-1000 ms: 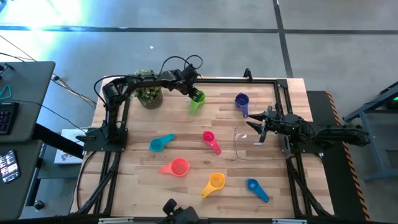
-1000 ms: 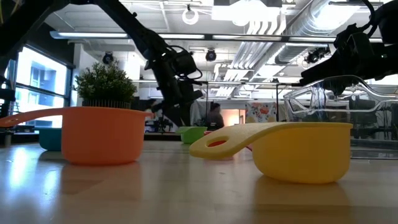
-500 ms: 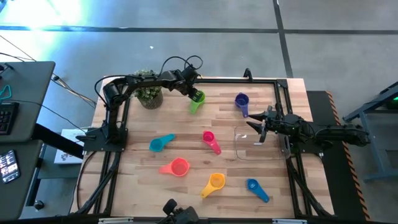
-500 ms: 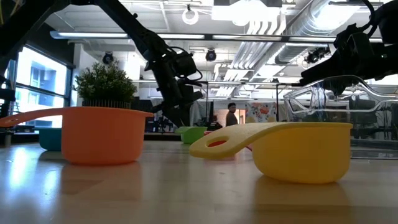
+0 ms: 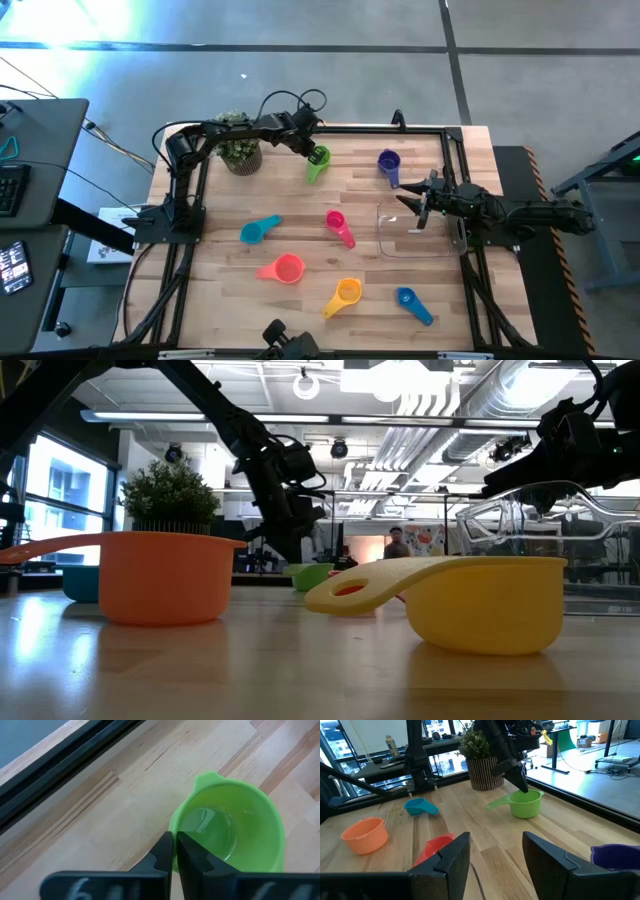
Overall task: Nest measuring cups in basket
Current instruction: Stack the green measuring cup on top of the orange measuring cup
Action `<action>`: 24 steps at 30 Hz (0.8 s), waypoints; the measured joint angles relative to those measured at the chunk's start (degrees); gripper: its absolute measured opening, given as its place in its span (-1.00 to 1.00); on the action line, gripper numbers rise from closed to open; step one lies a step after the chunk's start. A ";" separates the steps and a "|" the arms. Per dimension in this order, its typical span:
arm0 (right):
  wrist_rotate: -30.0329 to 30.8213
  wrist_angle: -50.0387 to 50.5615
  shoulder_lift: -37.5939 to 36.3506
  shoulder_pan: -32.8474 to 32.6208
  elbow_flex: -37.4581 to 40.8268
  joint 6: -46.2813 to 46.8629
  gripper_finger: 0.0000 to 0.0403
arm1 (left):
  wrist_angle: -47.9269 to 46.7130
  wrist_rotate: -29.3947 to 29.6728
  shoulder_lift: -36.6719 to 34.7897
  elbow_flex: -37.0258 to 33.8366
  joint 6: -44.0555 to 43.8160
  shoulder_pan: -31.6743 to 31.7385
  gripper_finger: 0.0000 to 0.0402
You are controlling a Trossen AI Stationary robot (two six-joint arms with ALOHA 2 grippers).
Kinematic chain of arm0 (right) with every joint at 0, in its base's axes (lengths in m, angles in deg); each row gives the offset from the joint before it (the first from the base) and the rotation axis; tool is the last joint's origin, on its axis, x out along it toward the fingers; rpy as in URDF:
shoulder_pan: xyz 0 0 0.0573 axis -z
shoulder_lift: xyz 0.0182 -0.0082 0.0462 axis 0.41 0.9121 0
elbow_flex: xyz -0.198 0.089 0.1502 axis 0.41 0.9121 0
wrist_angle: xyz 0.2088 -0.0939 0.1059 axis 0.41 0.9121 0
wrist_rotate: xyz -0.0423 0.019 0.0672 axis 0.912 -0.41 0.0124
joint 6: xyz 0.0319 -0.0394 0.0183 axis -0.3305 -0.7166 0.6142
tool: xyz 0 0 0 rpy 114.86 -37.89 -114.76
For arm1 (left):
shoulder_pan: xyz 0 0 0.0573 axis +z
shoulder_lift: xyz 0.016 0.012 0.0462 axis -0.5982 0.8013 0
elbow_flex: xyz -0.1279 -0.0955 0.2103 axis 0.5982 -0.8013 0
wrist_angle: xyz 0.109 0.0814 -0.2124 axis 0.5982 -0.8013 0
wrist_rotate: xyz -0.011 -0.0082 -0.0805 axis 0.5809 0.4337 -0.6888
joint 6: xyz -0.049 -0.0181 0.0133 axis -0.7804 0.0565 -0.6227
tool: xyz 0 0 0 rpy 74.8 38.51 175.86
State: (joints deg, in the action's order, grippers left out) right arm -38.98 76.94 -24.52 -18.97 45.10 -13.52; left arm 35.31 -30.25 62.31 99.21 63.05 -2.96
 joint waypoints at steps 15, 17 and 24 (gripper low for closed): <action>0.00 0.00 0.00 0.00 0.00 0.00 -0.14 | -4.95 -1.48 -5.69 0.00 0.51 -0.94 -0.99; 0.02 0.00 0.01 -0.02 0.01 0.00 -0.14 | -6.11 -1.38 -7.03 0.00 0.52 -1.32 -0.99; 0.02 0.00 0.02 0.00 0.02 0.00 -0.14 | -10.92 -2.01 -11.25 0.00 -0.07 -3.90 -0.99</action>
State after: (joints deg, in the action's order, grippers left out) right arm -38.96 76.94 -24.50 -18.97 45.13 -13.52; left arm 24.39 -32.26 51.05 99.21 62.98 -6.86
